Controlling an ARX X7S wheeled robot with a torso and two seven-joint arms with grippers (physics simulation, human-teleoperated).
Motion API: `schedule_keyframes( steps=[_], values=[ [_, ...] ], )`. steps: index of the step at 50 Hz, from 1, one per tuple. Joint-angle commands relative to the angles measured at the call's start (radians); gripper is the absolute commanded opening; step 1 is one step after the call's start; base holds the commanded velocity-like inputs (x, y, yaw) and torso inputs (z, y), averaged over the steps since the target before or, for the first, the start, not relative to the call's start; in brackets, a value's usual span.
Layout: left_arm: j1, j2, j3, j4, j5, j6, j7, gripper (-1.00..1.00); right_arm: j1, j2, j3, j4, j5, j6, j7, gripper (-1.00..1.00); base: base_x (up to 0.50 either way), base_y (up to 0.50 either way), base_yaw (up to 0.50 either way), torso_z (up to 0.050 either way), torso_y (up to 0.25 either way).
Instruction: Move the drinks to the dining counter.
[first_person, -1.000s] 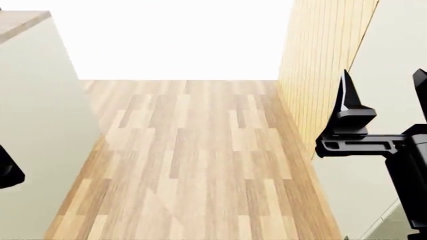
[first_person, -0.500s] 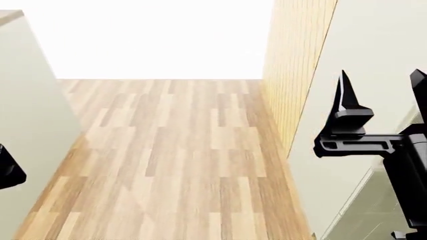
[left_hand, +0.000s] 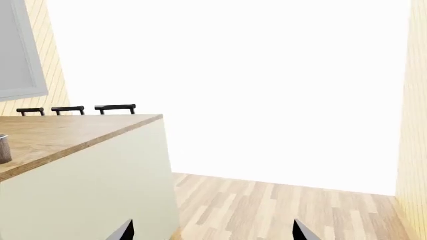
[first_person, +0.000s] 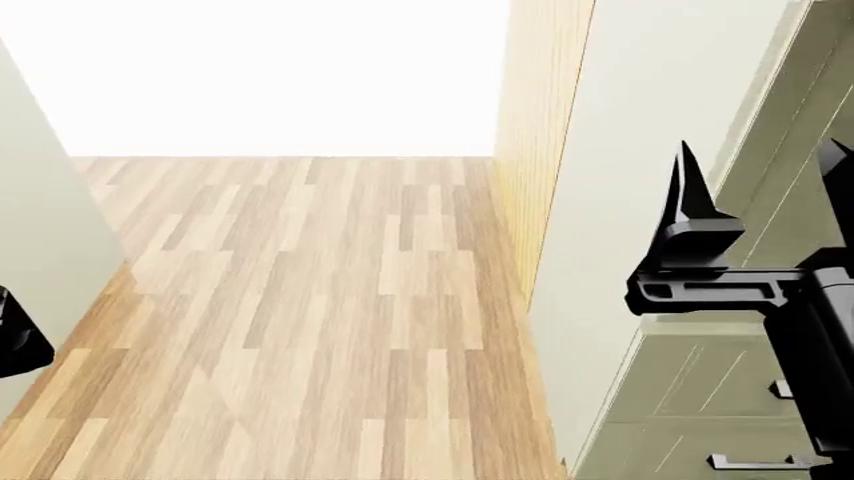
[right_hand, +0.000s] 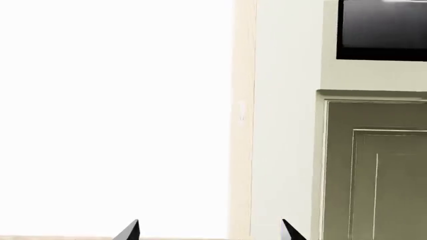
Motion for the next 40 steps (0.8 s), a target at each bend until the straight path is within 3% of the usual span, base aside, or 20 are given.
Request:
schedule_keyframes(
  steps=[1,40],
  values=[
    [0.011,0.012,-0.010,-0.002,0.007,-0.013,0.006,1.00,0.003,-0.002,-0.007,0.001,-0.001,0.003,0.001,1.00,-0.06,-0.50,0.00,0.000,0.000],
    [-0.011,0.034,0.029,-0.009,0.036,-0.025,0.022,1.00,0.031,-0.007,-0.032,0.014,0.006,0.005,0.012,1.00,-0.05,-0.50,0.00,0.000,0.000]
  ],
)
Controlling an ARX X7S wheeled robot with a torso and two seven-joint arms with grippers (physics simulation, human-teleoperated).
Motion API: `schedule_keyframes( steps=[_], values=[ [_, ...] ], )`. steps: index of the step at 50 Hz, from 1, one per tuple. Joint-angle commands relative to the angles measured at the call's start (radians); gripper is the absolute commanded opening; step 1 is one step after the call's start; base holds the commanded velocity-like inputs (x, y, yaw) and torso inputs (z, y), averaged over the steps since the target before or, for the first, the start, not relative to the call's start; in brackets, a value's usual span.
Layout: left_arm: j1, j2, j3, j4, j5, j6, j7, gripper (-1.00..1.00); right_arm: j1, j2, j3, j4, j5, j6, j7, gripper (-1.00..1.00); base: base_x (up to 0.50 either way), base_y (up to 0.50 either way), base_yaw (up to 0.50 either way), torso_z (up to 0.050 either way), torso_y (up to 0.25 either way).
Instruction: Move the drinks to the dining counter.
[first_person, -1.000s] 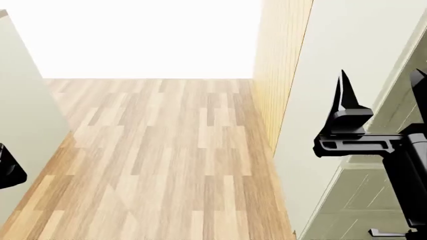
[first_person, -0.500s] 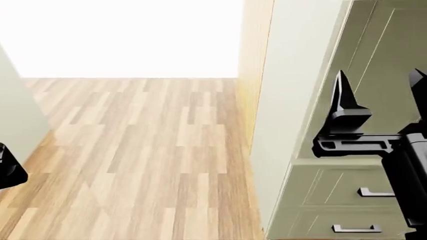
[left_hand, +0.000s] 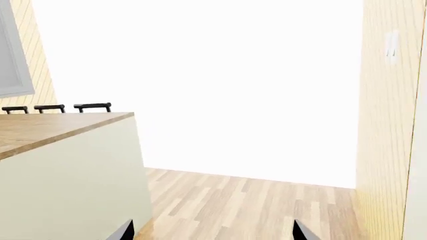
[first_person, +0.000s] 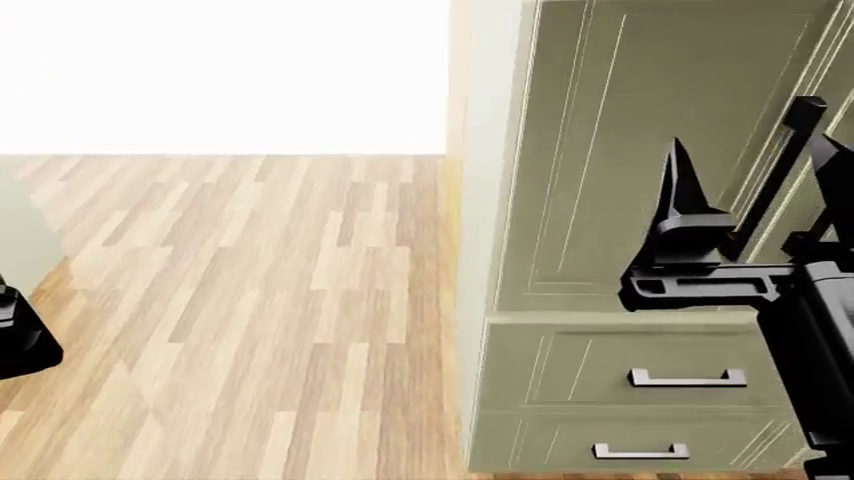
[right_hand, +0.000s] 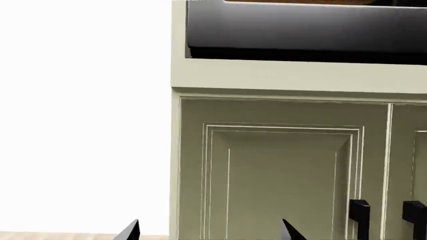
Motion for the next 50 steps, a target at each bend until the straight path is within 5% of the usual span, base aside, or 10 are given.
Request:
schedule_keyframes(
  steps=[1,50],
  values=[
    [-0.011,0.000,0.018,-0.004,0.009,0.001,0.002,1.00,-0.001,-0.002,-0.001,0.003,-0.002,-0.003,-0.002,1.00,-0.02,-0.50,0.00,0.000,0.000],
    [0.003,0.018,0.007,-0.006,0.021,-0.020,0.016,1.00,0.022,-0.003,-0.027,0.007,-0.004,0.001,0.006,1.00,0.00,-0.50,0.00,0.000,0.000]
  ],
)
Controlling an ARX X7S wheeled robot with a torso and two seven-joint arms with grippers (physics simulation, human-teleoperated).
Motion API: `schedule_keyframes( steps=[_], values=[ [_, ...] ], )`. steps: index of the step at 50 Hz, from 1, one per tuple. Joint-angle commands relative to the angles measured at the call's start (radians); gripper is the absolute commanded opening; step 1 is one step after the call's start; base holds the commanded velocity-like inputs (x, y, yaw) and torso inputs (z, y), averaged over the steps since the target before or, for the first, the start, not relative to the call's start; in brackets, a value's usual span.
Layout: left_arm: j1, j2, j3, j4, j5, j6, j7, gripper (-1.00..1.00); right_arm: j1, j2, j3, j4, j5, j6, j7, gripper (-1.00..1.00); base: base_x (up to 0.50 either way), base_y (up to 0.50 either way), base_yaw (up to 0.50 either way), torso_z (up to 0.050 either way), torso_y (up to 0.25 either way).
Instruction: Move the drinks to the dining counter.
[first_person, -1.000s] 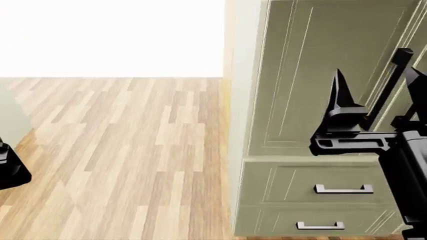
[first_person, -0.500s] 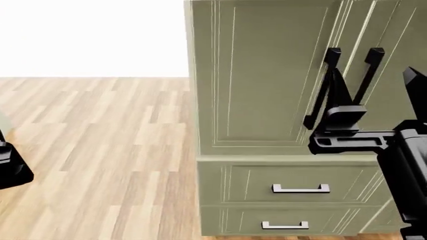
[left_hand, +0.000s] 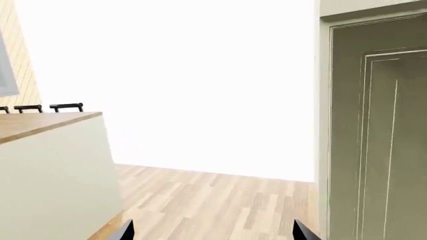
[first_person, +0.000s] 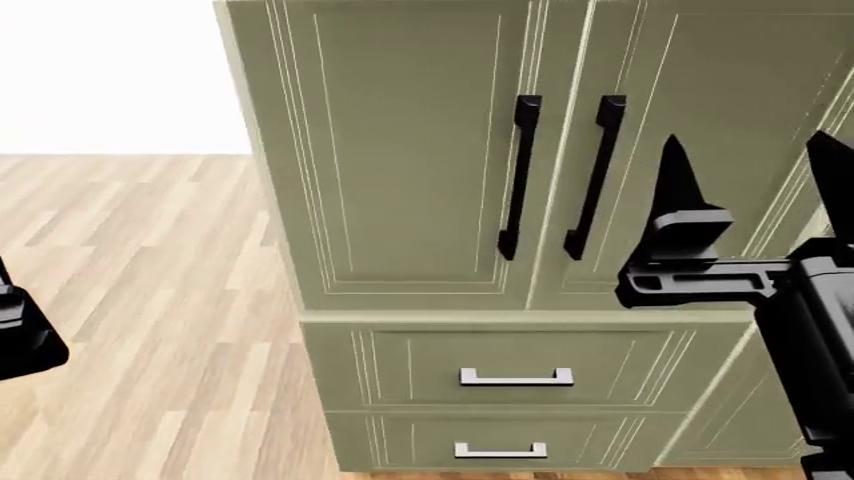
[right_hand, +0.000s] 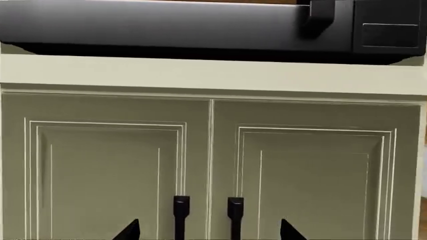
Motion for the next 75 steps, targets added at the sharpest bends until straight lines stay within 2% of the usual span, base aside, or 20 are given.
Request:
schedule_keyframes(
  steps=[1,21,60,68,75],
  values=[
    [0.006,0.007,-0.011,-0.001,-0.002,-0.010,0.003,1.00,-0.002,-0.004,-0.005,0.001,-0.011,0.002,-0.004,1.00,0.00,-0.50,0.00,0.000,0.000],
    [-0.035,-0.014,0.049,-0.009,0.013,0.015,0.006,1.00,0.018,-0.006,-0.021,0.010,-0.008,0.005,-0.004,1.00,0.00,-0.50,0.00,0.000,0.000],
    [-0.018,0.023,0.056,-0.012,0.054,-0.009,0.033,1.00,-0.003,-0.003,-0.021,0.012,-0.022,-0.001,-0.007,1.00,0.00,-0.50,0.00,0.000,0.000],
    [0.004,0.014,-0.003,-0.002,0.015,-0.007,0.028,1.00,0.051,0.008,-0.042,0.011,0.026,-0.002,0.036,1.00,0.00,-0.50,0.00,0.000,0.000],
    [-0.009,0.017,0.014,-0.003,0.021,-0.008,0.024,1.00,0.063,0.005,-0.052,0.016,0.023,0.003,0.033,1.00,0.00,-0.50,0.00,0.000,0.000]
  ],
)
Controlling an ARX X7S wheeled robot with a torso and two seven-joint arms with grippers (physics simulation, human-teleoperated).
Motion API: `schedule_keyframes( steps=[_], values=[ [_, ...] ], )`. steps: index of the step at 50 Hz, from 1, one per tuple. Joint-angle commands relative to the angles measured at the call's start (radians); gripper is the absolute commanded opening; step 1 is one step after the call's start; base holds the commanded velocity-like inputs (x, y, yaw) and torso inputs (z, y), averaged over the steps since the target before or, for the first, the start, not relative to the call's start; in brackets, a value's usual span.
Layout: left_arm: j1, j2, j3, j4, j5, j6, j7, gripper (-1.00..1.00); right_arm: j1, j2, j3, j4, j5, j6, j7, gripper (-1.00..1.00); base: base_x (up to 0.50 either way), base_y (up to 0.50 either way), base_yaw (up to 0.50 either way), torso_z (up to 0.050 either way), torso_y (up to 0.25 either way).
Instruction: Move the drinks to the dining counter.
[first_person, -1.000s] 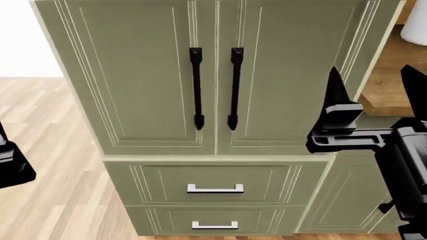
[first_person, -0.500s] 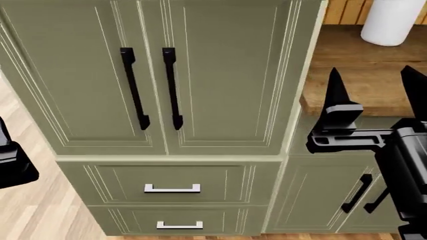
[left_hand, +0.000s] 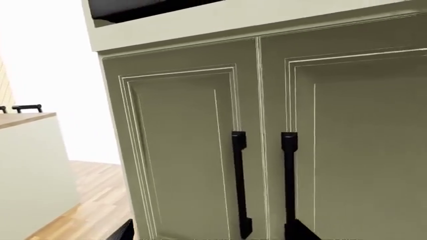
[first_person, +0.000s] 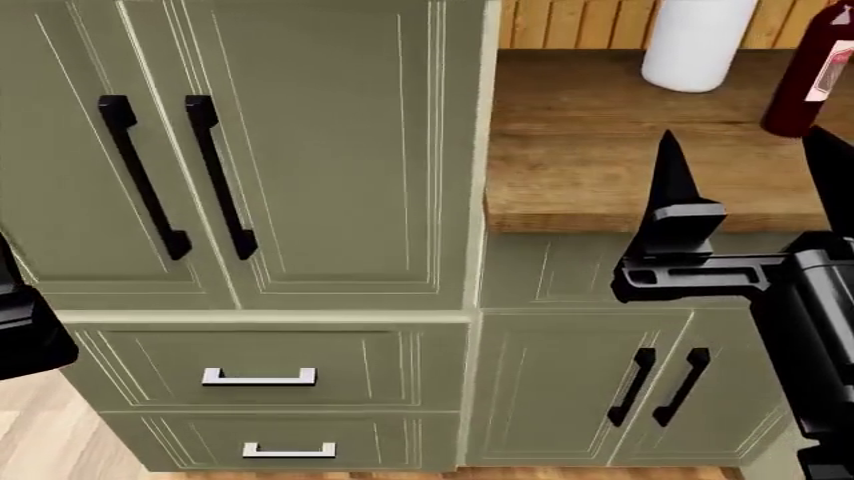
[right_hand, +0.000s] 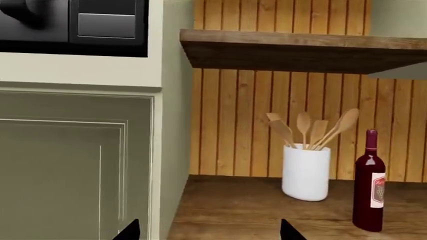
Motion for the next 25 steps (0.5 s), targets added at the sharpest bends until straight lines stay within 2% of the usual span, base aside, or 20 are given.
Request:
schedule_keyframes(
  steps=[1,20,25],
  values=[
    [-0.006,0.001,0.003,0.001,-0.002,-0.003,-0.003,1.00,0.022,0.002,-0.012,0.003,0.010,0.003,0.010,1.00,0.00,-0.50,0.00,0.000,0.000],
    [-0.025,0.001,0.056,-0.006,0.020,0.002,-0.009,1.00,-0.060,-0.001,0.021,-0.005,-0.055,-0.007,-0.043,1.00,0.00,-0.50,0.00,0.000,0.000],
    [-0.029,0.001,0.072,-0.007,0.027,0.003,-0.010,1.00,-0.065,-0.007,0.018,-0.007,-0.072,-0.004,-0.055,1.00,0.19,-0.50,0.00,0.000,0.000]
  ],
)
